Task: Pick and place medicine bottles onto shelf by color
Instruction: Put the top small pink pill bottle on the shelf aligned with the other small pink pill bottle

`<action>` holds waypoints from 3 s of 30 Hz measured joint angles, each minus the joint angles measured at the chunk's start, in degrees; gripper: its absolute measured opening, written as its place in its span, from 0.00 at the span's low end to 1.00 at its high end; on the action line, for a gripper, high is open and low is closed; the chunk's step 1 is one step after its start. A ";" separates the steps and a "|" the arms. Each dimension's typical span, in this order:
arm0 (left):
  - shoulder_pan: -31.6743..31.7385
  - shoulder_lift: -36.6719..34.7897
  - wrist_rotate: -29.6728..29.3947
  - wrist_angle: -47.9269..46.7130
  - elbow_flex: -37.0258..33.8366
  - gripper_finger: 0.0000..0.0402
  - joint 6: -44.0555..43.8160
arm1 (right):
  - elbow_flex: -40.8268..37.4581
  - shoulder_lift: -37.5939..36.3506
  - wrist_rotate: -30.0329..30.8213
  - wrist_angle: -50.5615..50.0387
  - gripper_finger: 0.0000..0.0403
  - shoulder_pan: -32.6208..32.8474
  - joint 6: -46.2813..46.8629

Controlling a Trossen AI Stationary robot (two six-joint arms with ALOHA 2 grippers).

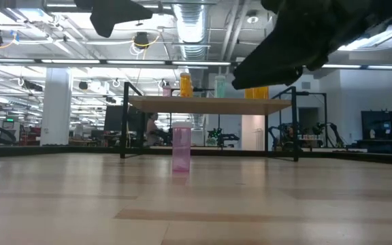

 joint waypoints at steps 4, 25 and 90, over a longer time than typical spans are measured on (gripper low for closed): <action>0.24 -0.07 -0.02 0.72 0.00 0.47 0.10 | -2.33 0.46 -0.03 4.60 0.52 -0.95 0.00; 0.24 -0.09 0.01 1.03 0.00 0.47 0.16 | 3.59 18.34 -6.33 14.46 0.52 -7.58 1.09; 0.24 -0.13 2.40 -3.35 0.00 0.47 -2.00 | 6.92 21.51 -10.29 14.57 0.55 -9.01 1.38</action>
